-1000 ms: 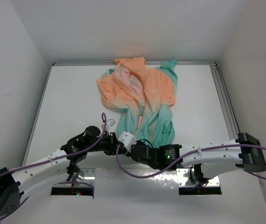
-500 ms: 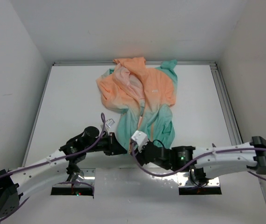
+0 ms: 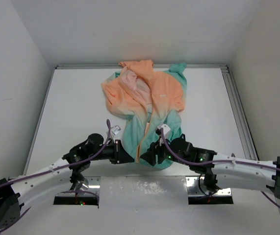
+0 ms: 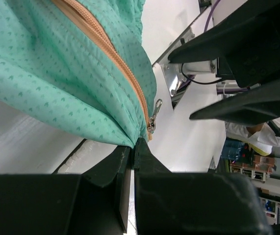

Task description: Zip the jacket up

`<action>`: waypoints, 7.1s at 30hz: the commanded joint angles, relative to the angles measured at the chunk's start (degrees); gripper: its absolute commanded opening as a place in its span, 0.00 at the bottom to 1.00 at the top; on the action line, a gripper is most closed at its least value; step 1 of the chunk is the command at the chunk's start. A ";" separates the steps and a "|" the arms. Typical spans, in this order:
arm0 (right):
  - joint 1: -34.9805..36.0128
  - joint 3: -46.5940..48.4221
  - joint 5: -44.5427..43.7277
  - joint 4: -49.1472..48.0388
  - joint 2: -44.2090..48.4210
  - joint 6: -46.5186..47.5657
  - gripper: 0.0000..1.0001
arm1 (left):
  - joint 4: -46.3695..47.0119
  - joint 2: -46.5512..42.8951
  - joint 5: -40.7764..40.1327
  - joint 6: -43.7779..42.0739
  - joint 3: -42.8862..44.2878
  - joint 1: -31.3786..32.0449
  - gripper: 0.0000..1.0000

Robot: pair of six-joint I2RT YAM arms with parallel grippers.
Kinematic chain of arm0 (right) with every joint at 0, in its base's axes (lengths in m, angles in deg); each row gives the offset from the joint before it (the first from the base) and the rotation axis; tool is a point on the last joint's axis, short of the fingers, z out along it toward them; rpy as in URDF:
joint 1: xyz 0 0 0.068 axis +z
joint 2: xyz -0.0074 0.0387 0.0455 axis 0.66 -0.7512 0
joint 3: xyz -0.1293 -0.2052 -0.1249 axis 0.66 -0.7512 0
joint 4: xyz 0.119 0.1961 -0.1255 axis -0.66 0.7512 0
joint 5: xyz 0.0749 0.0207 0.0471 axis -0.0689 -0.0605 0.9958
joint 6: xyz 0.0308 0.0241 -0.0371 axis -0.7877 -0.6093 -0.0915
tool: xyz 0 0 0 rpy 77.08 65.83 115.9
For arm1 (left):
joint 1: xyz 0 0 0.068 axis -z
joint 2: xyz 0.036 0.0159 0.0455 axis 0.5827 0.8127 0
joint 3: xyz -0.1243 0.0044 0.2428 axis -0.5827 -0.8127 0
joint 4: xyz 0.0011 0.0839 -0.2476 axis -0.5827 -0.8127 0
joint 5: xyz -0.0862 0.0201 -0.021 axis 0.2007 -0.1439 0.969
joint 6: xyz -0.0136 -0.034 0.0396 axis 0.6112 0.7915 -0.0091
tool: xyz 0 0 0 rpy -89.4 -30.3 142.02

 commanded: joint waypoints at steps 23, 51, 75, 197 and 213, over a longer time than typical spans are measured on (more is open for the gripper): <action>-0.18 2.79 7.77 -8.13 -7.13 -1.20 0.39 | 4.75 -0.65 1.97 0.33 0.33 -0.27 0.00; -0.10 4.02 7.77 -6.64 -8.72 -0.67 0.28 | 4.84 -0.48 2.06 0.24 0.24 -0.27 0.00; -0.18 5.77 4.70 -4.80 -8.10 0.03 0.00 | 5.72 -0.22 3.20 0.16 -0.02 -0.27 0.00; 3.77 -9.96 -6.55 -26.95 -12.76 -22.65 0.00 | 29.37 10.24 -41.71 29.16 -12.94 27.85 0.01; 3.42 -5.91 -15.61 -15.44 -10.92 -17.55 0.00 | 30.77 9.37 -39.87 27.31 -13.73 27.94 0.00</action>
